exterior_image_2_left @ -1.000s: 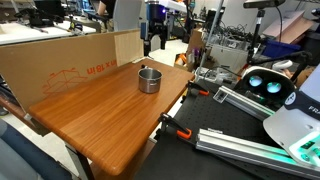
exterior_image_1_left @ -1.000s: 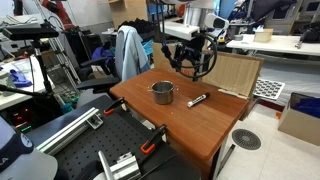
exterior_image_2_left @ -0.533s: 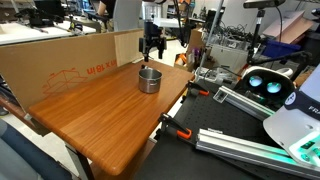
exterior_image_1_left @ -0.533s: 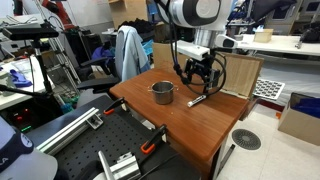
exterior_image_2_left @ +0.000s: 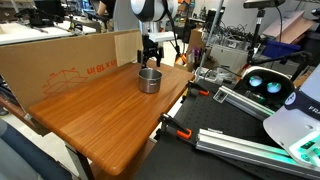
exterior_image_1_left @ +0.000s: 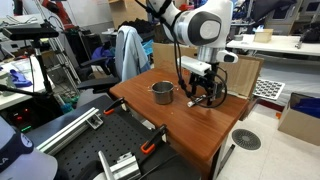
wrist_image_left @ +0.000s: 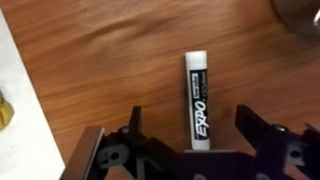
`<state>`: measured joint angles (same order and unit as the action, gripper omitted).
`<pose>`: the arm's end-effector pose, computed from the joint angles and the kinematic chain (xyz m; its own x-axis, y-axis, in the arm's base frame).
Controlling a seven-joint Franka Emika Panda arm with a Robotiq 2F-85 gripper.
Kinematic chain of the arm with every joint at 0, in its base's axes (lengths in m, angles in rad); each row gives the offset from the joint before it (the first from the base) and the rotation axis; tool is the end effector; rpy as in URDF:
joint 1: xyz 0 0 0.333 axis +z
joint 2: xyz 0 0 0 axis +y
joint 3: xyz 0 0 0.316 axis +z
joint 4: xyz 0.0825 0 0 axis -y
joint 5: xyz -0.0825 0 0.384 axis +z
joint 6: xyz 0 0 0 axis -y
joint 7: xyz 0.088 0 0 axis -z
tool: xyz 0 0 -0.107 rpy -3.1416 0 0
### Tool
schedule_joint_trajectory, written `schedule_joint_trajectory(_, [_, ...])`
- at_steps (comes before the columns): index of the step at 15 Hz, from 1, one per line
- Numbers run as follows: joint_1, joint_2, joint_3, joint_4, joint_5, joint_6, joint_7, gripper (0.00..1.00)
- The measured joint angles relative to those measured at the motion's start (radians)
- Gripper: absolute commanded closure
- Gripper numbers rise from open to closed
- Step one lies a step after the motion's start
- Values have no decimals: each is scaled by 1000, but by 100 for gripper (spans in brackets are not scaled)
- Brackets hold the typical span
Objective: Pick the marker and put it in the pot
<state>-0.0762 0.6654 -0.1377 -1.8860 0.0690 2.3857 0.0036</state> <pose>0.5990 -0.1279 0.1410 0.9563 -0.2472 -0.1564 -0.2428 -0.9690 0.0466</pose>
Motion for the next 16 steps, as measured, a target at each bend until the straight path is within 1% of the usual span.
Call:
schedule_joint_trajectory(1, [1, 16, 0, 9, -11, 9, 12, 28])
schedule_joint_trajectory(2, [3, 29, 0, 18, -20, 11, 22, 34])
schedule_joint_trajectory(6, [6, 35, -1, 38, -51, 11, 45, 66])
schedule_joint_trajectory(10, [6, 35, -1, 48, -67, 11, 49, 94])
schedule_joint_trajectory(11, [6, 35, -1, 49, -69, 11, 49, 97])
schedule_joint_trajectory(12, [6, 35, -2, 49, -71, 11, 49, 94])
schedule_joint_trajectory(16, [6, 34, 0, 49, -71, 11, 48, 94])
